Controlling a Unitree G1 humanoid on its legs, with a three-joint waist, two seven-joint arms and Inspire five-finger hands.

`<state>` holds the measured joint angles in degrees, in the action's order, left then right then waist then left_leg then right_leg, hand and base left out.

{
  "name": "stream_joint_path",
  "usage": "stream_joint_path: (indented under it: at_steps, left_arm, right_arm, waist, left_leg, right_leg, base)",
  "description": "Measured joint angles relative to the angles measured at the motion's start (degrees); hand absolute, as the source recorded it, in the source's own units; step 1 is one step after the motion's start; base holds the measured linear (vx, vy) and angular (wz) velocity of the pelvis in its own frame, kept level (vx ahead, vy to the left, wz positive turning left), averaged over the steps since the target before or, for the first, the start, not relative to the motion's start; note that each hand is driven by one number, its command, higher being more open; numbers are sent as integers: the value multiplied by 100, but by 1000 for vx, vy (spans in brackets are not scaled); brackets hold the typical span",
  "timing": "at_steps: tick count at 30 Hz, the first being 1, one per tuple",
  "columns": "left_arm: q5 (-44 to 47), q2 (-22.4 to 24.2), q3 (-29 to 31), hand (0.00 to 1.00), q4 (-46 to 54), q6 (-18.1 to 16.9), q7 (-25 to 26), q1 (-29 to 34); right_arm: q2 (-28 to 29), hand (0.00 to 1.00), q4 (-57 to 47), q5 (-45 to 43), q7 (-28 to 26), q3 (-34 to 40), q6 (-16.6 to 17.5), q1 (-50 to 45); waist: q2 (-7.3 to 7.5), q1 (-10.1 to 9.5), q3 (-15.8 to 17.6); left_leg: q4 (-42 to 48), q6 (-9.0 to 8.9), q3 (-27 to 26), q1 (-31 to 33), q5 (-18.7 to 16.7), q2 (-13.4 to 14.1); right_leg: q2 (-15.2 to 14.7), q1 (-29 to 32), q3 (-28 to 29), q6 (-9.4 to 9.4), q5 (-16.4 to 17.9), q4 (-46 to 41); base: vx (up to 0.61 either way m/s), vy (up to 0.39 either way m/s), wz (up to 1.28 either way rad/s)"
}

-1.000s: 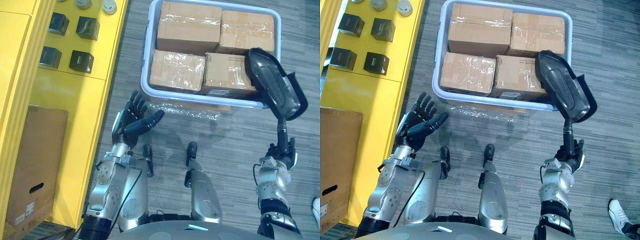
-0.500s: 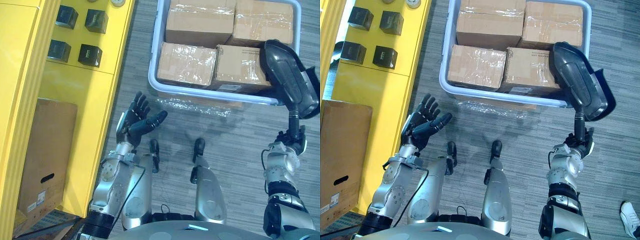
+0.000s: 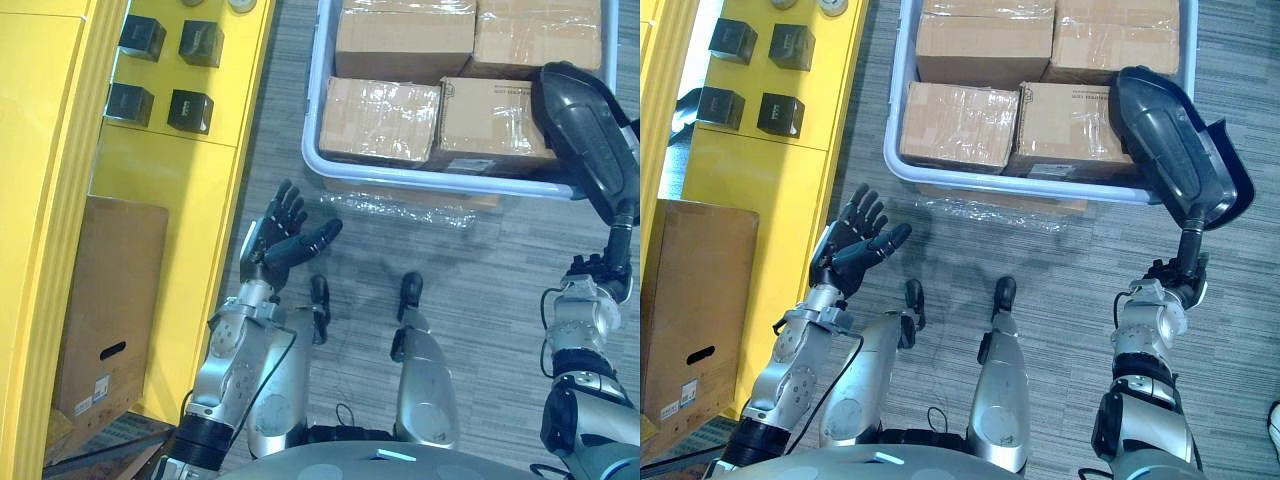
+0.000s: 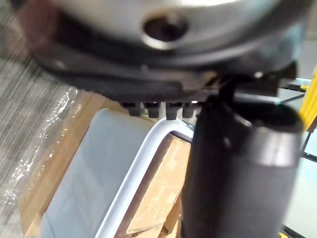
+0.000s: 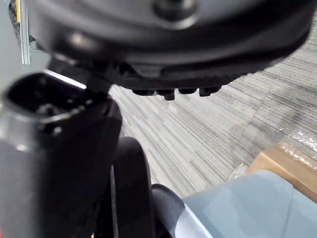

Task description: Walk over and take three plastic housings, then place them on the shelf

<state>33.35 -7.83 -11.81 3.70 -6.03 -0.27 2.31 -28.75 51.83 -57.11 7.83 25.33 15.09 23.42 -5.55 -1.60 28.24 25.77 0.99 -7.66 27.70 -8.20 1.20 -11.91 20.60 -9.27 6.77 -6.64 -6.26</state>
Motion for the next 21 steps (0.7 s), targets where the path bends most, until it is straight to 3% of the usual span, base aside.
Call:
stream_joint_path:
  at_steps: [5, 21]
  left_arm:
    - [3, 2, -90, 100, -216, -21, 56, -23]
    - [22, 7, -172, 100, -450, -34, 113, -163]
  right_arm:
    - [-316, 100, 22, 5, 8, -3, 1, 178]
    - [-831, 100, 709, -1, -15, -139, -119, 892]
  waist:
    - [-147, -5, 3]
    - [-332, -25, 1]
  left_leg:
    - [-2, 20, 13, 34, 18, -15]
    - [1, 34, 88, 190, 135, -64]
  right_leg:
    - [-14, 48, -2, 0, 0, -44]
    - [-88, 220, -96, -9, 7, -189]
  base:
    - [0, 0, 0]
    - [-23, -1, 2]
